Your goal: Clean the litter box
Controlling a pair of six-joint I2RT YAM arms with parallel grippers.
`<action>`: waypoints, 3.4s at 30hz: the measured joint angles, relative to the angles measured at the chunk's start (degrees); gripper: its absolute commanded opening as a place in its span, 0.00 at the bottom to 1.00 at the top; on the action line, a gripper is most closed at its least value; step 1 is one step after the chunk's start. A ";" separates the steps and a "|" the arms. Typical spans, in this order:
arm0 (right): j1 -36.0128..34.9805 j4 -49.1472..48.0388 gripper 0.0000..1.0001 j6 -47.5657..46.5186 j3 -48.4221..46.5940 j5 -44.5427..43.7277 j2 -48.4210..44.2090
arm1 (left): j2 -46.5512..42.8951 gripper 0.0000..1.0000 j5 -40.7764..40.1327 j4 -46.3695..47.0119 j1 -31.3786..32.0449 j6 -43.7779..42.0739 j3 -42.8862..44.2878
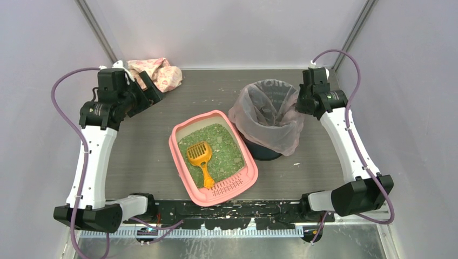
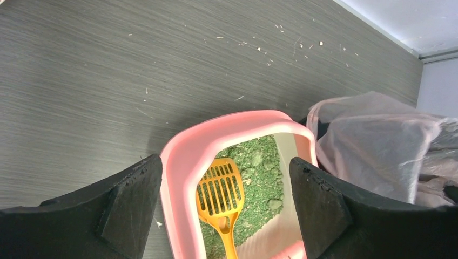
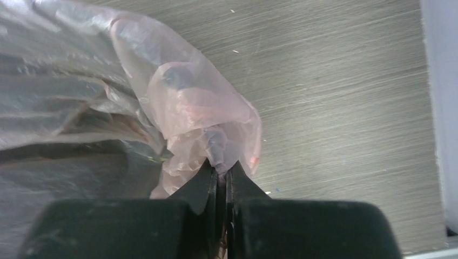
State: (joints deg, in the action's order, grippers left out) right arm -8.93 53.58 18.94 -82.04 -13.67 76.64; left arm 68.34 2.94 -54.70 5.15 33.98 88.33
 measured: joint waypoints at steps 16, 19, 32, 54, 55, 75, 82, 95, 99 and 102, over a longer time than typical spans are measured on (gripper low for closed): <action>2.78 -1.62 0.01 4.59 -4.83 -9.44 6.73 | -0.33 0.91 -3.02 1.31 0.02 0.07 -6.97; 4.24 -1.84 0.01 6.86 -5.44 -11.45 7.65 | -1.05 0.90 -4.24 1.42 0.02 0.07 -8.48; 7.02 -7.52 1.00 11.39 -4.76 -14.21 7.02 | -5.68 0.93 -4.76 1.20 -0.20 2.49 -20.98; 3.34 -17.57 0.95 -1.09 -0.26 16.87 -14.40 | -12.81 0.93 21.79 8.98 -10.62 6.27 -39.56; 3.26 -17.64 0.95 -1.11 0.55 18.47 -14.16 | -12.74 0.89 22.73 9.01 -11.63 5.99 -39.08; -5.11 -21.46 0.95 -5.46 3.98 28.96 0.63 | -7.52 0.53 49.18 40.89 -30.77 13.81 -49.09; -6.51 -22.93 0.95 -6.16 3.08 28.92 4.02 | -9.14 0.40 51.39 44.26 -31.32 9.20 -52.78; -7.74 -21.92 0.96 -3.21 -2.19 30.45 3.93 | -9.22 0.42 48.74 51.80 -31.30 12.00 -61.00; -7.91 -25.33 0.95 1.14 -2.67 33.33 3.48 | -9.22 0.42 47.30 54.29 -31.30 13.81 -64.41; -7.96 -25.94 0.95 2.64 -3.67 34.23 3.48 | -8.66 0.42 46.95 57.51 -31.30 15.15 -65.83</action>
State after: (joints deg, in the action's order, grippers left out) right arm -16.88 27.64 21.58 -85.71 20.56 80.12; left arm 59.68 49.89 2.81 -26.15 49.12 22.50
